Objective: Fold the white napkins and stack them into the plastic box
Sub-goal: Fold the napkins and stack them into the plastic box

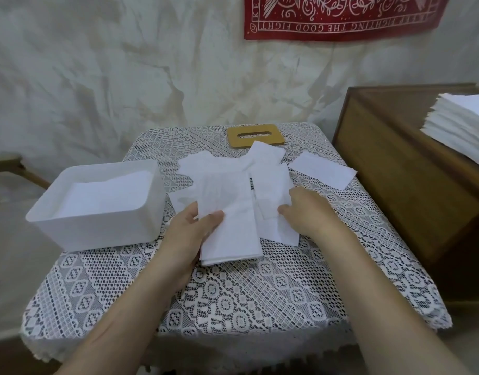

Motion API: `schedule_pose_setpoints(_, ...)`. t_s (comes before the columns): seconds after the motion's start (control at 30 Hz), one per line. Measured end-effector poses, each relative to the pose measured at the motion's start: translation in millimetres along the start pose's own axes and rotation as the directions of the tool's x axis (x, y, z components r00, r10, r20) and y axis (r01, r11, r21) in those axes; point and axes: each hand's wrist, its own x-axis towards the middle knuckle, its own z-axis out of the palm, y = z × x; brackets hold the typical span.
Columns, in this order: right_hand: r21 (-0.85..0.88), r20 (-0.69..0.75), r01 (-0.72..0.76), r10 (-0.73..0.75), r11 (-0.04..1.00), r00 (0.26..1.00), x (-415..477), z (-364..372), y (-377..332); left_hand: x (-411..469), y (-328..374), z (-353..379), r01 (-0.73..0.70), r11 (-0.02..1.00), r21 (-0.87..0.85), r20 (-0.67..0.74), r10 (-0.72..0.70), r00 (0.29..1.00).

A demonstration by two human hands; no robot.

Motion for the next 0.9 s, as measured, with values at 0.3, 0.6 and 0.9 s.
schedule_pose_setpoints(0.3, 0.254, 0.007, 0.039, -0.043, 0.966, 0.999, -13, -16, -2, 0, 1, -1, -0.004, 1.000, 0.003, 0.003, 0.004, 1.000)
schedule_pose_setpoints(0.6, 0.286, 0.123, -0.008, -0.028, 0.958, 0.992, -30, -14, 16, -3, 2, 2, -0.013, 1.000, 0.003, 0.014, 0.013, 1.000)
schedule_pose_setpoints(0.9, 0.180, -0.100, -0.114, 0.133, 0.977, 0.986, -14, -6, 7, 0, 1, 4, 0.010, 1.000, -0.021, 0.015, -0.009, 1.000)
